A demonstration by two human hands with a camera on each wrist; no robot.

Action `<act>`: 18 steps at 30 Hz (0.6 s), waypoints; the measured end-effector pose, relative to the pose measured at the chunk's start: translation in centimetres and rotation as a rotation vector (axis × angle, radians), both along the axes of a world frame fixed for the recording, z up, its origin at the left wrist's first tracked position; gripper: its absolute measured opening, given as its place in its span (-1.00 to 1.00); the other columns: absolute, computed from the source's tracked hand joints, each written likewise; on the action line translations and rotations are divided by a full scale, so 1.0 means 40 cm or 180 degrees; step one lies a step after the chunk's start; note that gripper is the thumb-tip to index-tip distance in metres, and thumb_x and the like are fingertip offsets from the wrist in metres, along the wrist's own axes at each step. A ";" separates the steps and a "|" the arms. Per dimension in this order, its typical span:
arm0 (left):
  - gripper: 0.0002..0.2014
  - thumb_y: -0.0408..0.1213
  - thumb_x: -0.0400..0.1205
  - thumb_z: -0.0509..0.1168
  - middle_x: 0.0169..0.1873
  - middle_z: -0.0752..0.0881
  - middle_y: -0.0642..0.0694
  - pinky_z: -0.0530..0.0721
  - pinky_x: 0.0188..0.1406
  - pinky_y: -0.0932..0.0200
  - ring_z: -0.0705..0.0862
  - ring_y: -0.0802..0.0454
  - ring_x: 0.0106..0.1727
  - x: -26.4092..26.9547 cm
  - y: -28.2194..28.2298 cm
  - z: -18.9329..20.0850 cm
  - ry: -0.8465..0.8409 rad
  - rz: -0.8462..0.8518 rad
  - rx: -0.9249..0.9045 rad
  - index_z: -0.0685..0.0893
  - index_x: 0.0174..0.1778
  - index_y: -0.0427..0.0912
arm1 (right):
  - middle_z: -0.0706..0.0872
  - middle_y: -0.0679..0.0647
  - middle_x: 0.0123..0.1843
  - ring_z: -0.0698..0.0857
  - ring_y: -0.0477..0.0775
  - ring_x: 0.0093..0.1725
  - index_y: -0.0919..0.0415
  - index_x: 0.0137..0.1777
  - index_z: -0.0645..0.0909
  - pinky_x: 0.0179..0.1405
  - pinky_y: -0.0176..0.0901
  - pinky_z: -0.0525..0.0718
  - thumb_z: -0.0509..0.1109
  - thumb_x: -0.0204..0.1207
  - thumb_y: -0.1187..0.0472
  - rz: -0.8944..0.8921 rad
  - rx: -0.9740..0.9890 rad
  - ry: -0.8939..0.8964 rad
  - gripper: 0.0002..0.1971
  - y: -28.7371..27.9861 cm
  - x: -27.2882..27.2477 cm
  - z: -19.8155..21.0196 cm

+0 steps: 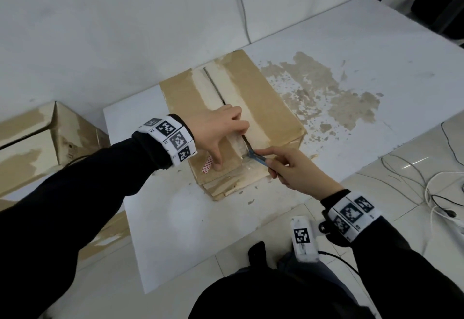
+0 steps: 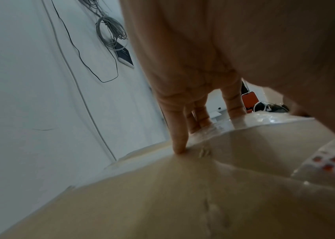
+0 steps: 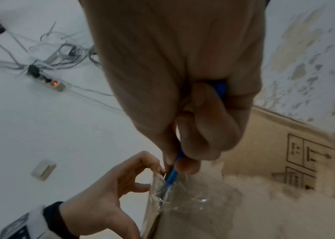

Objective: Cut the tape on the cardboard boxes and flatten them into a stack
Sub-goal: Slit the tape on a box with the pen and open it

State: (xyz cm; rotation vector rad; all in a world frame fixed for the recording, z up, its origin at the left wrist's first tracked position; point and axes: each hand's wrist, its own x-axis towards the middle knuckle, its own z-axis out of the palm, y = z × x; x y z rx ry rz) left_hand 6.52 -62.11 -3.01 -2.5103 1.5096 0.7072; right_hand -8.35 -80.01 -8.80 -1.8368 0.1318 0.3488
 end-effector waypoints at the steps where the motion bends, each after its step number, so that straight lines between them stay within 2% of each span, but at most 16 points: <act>1: -0.20 0.04 0.06 0.68 0.01 0.31 0.06 0.51 -0.21 0.11 0.27 0.14 0.00 0.000 0.003 0.000 0.0033 0.0008 -0.0015 0.46 0.13 -0.10 | 0.56 0.00 -0.41 0.34 -0.20 -0.60 -0.02 0.35 0.59 -0.63 -0.42 0.32 0.17 0.70 0.27 0.0058 0.0038 0.0017 -0.67 0.001 -0.001 0.000; 4: -0.20 0.02 0.06 0.69 0.02 0.33 0.07 0.46 -0.25 0.15 0.26 0.18 -0.02 -0.001 0.006 0.002 0.0096 0.0029 -0.0029 0.47 0.14 -0.11 | 0.54 -0.03 -0.43 0.34 -0.16 -0.59 -0.08 0.35 0.59 -0.63 -0.33 0.31 0.17 0.70 0.23 0.0363 0.0014 0.0035 -0.67 -0.011 0.001 0.004; 6: -0.18 0.02 0.06 0.69 0.02 0.32 0.07 0.42 -0.27 0.17 0.23 0.21 -0.05 -0.002 0.003 0.000 0.0099 0.0027 -0.0051 0.47 0.16 -0.11 | 0.52 -0.02 -0.44 0.33 -0.16 -0.60 -0.06 0.34 0.59 -0.63 -0.32 0.30 0.17 0.70 0.22 0.0463 -0.0074 0.0078 -0.69 -0.026 0.005 0.013; 10: -0.19 -0.01 0.08 0.69 0.05 0.34 0.05 0.32 -0.31 0.21 0.22 0.21 -0.06 -0.002 -0.005 0.000 0.0108 0.0012 -0.0019 0.46 0.17 -0.12 | 0.48 0.03 -0.41 0.28 -0.15 -0.60 -0.04 0.32 0.60 -0.65 -0.34 0.25 0.16 0.71 0.24 0.0530 0.0128 0.0280 -0.69 -0.046 0.002 0.028; 13: -0.22 0.02 0.11 0.67 0.05 0.32 0.04 0.37 -0.28 0.20 0.27 0.16 0.00 -0.002 -0.009 0.009 0.0047 0.0039 -0.0030 0.43 0.15 -0.11 | 0.50 0.04 -0.41 0.29 -0.15 -0.60 -0.06 0.31 0.61 -0.66 -0.33 0.25 0.18 0.70 0.25 0.0412 0.0292 0.0286 -0.69 -0.054 -0.017 0.025; 16: -0.26 0.06 0.14 0.65 0.05 0.34 -0.02 0.35 -0.29 0.19 0.30 0.10 -0.01 0.006 -0.019 0.035 -0.0036 0.0196 -0.0332 0.40 0.07 -0.13 | 0.53 0.02 -0.43 0.32 -0.13 -0.59 -0.07 0.28 0.64 -0.65 -0.32 0.28 0.20 0.69 0.23 0.0653 0.0260 0.0237 -0.71 -0.014 -0.054 0.020; 18: -0.25 0.11 0.13 0.64 0.05 0.37 -0.06 0.48 -0.22 0.14 0.32 0.08 -0.01 0.013 -0.027 0.044 -0.0088 0.0274 -0.0413 0.38 0.03 -0.11 | 0.53 0.03 -0.42 0.33 -0.13 -0.59 -0.06 0.26 0.63 -0.65 -0.33 0.29 0.18 0.70 0.24 0.0322 0.0345 0.0101 -0.72 0.001 -0.073 0.023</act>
